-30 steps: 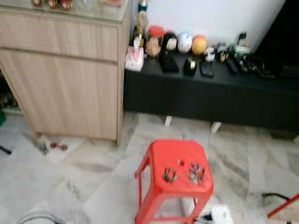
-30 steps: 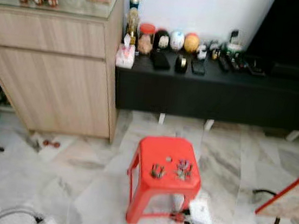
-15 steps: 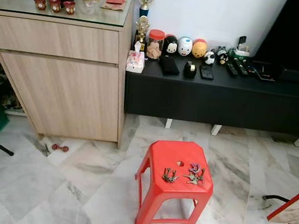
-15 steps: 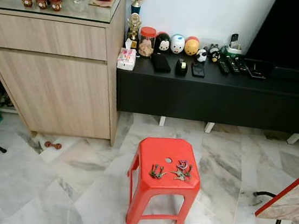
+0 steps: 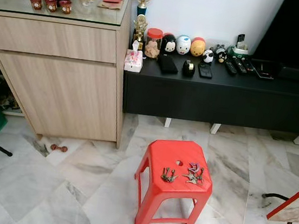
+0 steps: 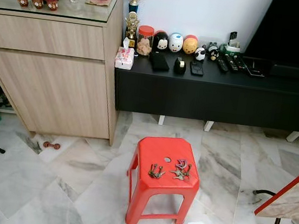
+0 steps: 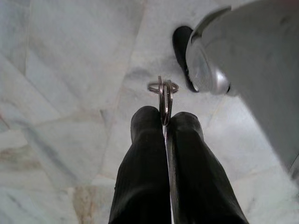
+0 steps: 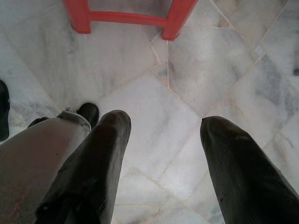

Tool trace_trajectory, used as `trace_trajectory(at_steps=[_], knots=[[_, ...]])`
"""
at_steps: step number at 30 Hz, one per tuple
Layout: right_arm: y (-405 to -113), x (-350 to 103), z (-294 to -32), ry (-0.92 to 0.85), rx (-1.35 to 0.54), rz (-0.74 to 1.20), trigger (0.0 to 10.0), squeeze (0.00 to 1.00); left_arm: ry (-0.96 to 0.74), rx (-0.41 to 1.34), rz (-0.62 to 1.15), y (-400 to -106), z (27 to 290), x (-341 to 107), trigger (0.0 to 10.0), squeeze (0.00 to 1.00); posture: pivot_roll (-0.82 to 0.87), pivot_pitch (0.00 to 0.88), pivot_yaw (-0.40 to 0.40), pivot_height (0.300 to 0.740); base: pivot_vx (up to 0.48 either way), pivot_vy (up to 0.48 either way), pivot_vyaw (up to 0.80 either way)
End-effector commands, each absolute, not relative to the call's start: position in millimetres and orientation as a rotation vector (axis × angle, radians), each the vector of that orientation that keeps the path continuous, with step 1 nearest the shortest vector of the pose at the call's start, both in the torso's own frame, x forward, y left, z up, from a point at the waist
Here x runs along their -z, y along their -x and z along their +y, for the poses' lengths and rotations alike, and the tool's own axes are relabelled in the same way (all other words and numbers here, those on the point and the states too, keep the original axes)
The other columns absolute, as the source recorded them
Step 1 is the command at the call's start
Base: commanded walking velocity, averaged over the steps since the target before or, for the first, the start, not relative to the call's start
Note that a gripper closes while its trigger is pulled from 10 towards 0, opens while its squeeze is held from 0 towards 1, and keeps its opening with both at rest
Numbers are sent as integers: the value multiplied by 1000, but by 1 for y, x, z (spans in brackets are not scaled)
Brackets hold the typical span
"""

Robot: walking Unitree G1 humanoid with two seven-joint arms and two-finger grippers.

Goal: Hang keys on a hook

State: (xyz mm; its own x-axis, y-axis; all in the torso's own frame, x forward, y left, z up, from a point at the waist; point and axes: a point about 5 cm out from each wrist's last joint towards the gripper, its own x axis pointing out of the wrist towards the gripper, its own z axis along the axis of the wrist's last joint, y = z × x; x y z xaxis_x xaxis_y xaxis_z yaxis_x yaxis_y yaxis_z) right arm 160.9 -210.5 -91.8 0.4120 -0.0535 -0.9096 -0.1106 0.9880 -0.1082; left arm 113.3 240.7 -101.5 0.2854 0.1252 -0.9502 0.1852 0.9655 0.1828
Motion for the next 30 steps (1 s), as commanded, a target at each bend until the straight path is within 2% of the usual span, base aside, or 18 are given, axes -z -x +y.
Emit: trace_trajectory(at_steps=[1,17,30], knots=[[-158,92,-214,171,-29,1156,10000,0,-293,41,1295,-111,241,102,10000,0,41,0,-68,740,0,-446,0],[-159,91,-217,135,29,1140,10000,0,-281,29,1326,-91,240,108,10000,0,38,0,-84,740,0,-468,0],[-160,91,-216,113,42,1141,10000,0,-272,40,1322,-90,234,109,10000,0,39,0,-91,740,0,-480,0]])
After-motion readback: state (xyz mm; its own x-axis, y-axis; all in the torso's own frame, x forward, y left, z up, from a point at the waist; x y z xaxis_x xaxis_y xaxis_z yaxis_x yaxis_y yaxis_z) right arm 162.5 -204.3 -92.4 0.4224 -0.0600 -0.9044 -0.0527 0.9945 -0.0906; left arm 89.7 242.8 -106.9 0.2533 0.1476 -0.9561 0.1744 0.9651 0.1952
